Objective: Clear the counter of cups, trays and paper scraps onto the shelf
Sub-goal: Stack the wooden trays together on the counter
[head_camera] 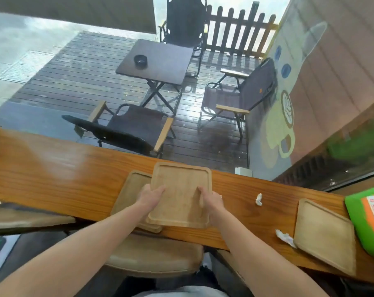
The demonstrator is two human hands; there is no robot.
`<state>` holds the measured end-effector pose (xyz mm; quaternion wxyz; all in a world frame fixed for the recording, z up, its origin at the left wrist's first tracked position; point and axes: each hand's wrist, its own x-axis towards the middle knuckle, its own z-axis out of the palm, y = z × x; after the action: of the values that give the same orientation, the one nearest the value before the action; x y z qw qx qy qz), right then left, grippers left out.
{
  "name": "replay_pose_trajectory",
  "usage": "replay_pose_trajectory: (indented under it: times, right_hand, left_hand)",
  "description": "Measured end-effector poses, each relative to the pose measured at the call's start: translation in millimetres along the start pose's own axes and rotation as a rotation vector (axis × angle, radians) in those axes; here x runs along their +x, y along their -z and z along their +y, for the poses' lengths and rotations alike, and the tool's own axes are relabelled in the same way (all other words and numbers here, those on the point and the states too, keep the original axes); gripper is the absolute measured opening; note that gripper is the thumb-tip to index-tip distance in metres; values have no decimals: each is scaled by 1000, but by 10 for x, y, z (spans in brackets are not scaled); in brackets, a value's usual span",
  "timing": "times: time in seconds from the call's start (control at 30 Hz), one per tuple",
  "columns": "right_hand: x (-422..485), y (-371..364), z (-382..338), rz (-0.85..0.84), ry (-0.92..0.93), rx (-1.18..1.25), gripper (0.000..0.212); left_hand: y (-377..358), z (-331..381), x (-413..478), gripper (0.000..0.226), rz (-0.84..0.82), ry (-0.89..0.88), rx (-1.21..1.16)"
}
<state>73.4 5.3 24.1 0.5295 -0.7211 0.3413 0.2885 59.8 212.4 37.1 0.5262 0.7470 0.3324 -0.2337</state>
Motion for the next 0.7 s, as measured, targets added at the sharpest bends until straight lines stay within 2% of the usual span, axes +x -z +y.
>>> replay_pose_trajectory:
  times: [0.27, 0.43, 0.7]
  right_hand:
    - [-163, -934, 63, -5, -138, 81, 73]
    - [-113, -1144, 126, 17, -206, 100, 76]
    - [5, -1368, 154, 7, -200, 55, 64]
  left_hand:
    - [827, -283, 398, 53, -96, 52, 57]
    - [984, -350, 590, 50, -167, 50, 79]
    - [1091, -478, 837, 46, -185, 97, 121]
